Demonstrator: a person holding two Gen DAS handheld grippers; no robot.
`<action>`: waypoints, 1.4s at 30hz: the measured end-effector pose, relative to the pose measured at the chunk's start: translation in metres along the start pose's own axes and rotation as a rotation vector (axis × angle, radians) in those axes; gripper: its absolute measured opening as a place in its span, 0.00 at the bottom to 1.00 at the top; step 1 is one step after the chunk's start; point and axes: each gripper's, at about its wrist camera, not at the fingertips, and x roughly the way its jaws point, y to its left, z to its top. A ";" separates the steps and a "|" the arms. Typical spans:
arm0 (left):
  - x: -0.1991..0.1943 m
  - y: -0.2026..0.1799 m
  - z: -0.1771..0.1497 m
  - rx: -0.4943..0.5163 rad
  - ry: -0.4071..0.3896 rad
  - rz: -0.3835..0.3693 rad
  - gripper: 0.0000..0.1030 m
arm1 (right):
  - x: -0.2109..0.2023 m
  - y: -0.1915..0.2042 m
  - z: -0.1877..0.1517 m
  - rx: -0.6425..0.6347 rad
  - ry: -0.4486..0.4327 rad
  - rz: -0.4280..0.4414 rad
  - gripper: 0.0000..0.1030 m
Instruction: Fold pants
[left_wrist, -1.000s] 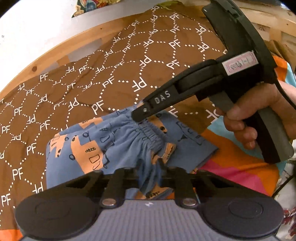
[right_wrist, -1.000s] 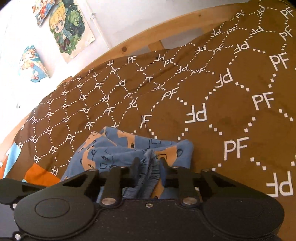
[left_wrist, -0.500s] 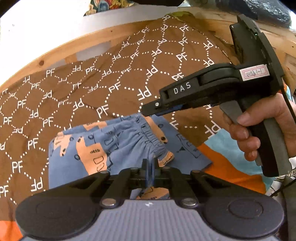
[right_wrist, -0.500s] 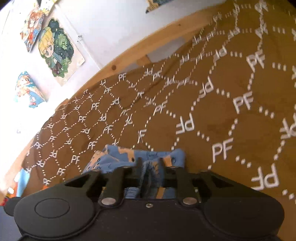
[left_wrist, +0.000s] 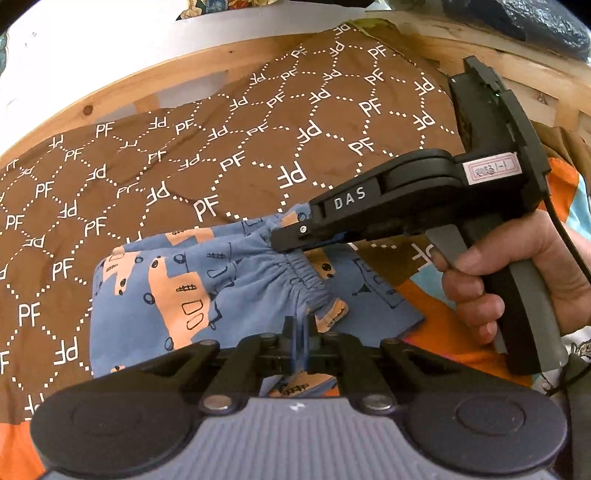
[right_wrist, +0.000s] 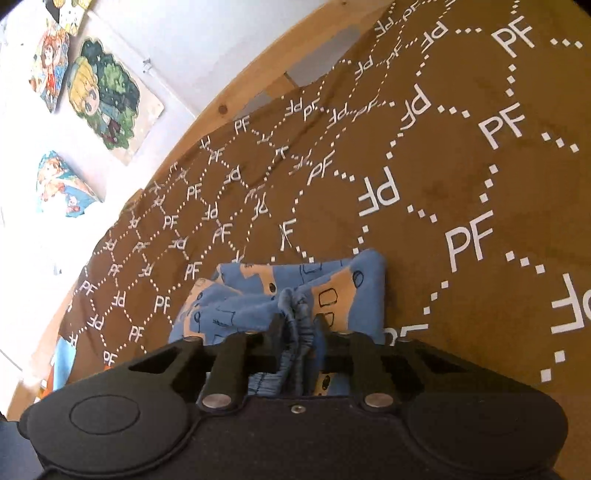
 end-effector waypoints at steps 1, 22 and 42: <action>-0.002 0.000 0.000 -0.005 -0.006 0.000 0.03 | -0.003 0.002 0.001 0.002 -0.009 0.005 0.06; -0.034 0.005 -0.004 -0.041 -0.143 -0.041 0.69 | -0.041 0.037 -0.010 -0.259 -0.065 -0.327 0.57; -0.003 0.104 -0.066 -0.661 0.116 0.275 1.00 | -0.035 0.047 -0.042 -0.467 -0.032 -0.692 0.99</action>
